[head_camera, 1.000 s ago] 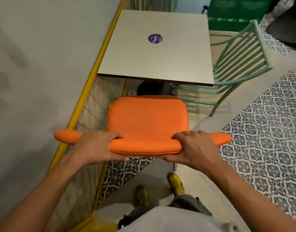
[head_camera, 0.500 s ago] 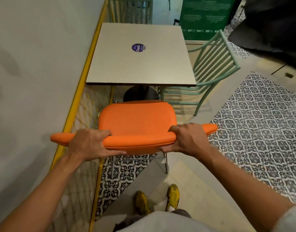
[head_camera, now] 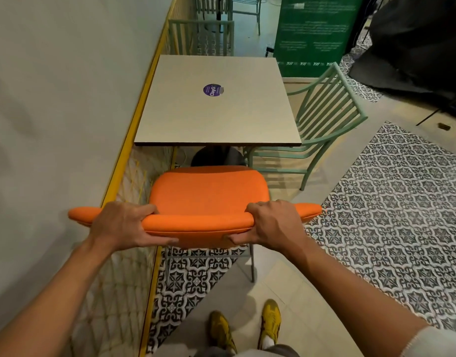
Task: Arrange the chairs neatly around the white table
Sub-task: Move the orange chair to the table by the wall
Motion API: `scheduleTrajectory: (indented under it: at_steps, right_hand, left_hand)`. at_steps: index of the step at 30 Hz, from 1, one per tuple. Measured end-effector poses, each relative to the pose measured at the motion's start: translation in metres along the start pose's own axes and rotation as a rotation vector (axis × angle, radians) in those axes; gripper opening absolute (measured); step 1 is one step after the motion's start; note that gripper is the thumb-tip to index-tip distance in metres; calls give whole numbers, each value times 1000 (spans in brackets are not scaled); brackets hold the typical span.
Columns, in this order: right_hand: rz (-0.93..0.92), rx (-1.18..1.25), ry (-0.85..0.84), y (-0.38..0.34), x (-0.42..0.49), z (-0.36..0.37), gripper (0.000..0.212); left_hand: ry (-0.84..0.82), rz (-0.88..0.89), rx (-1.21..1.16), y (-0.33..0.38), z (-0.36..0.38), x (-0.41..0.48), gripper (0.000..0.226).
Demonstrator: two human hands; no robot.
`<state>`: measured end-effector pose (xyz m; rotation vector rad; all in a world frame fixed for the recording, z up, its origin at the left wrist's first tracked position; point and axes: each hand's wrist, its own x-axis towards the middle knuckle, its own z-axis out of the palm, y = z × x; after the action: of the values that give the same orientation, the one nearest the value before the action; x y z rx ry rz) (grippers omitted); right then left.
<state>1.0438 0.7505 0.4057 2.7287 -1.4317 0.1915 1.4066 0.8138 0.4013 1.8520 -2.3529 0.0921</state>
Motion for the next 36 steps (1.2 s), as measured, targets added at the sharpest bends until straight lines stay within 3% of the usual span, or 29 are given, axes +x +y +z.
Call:
scheduleTrajectory:
  at_steps: [15, 23, 31, 36]
  right_hand:
    - [-11, -25, 15, 1, -1, 3, 86]
    - [-58, 8, -106, 11, -1, -3, 89]
    - [38, -51, -263, 60, -21, -17, 91]
    - [114, -1, -253, 90, -39, -26, 73]
  left_hand:
    - [-124, -93, 69, 8, -3, 2, 81]
    - [-313, -145, -47, 15, -16, 5, 83]
    - [-552, 21, -156, 78, -17, 53, 96]
    - [-600, 127, -202, 128, -10, 87, 103]
